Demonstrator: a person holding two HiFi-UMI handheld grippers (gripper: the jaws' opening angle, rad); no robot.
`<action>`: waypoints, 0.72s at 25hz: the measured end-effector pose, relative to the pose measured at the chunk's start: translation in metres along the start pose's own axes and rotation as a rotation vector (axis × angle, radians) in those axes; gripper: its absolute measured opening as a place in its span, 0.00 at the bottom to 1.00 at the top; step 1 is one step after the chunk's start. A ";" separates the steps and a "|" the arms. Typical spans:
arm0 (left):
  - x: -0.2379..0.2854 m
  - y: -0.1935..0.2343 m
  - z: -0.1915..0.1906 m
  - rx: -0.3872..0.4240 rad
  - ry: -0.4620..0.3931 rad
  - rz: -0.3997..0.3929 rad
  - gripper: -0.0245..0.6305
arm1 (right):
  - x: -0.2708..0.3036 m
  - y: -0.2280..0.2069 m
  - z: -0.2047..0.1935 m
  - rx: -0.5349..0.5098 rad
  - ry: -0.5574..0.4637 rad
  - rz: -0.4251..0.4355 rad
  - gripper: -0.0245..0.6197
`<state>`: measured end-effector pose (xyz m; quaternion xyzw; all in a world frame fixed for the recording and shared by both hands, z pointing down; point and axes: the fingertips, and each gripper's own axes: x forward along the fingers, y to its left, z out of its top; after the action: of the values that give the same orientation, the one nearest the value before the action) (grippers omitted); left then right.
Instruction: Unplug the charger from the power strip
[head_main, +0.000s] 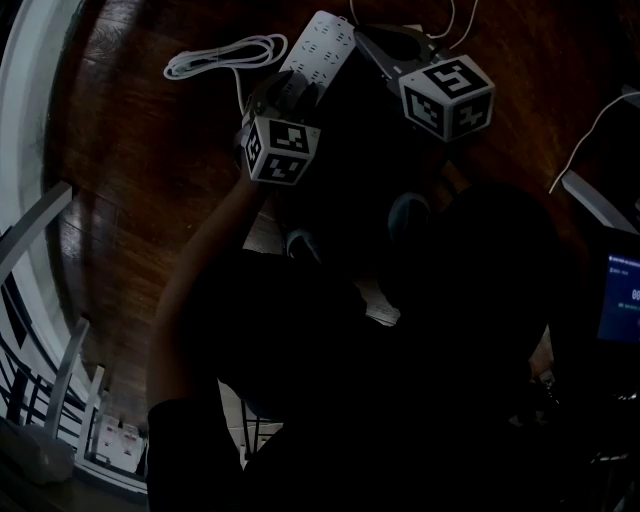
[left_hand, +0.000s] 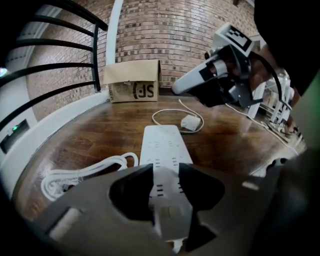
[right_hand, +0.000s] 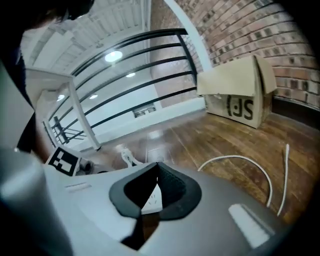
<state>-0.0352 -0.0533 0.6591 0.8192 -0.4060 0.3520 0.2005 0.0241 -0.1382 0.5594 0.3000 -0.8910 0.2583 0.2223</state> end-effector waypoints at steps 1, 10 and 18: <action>0.000 0.000 0.000 0.001 -0.001 0.001 0.29 | 0.002 0.009 -0.001 -0.049 0.005 0.030 0.05; -0.002 0.001 0.001 -0.002 -0.005 0.005 0.29 | 0.003 0.034 -0.001 -0.181 0.038 0.081 0.05; -0.002 0.001 0.001 0.002 -0.009 0.012 0.28 | 0.003 0.033 0.000 -0.167 0.027 0.078 0.05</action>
<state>-0.0359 -0.0534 0.6566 0.8186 -0.4112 0.3499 0.1958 0.0002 -0.1170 0.5506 0.2418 -0.9173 0.1959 0.2483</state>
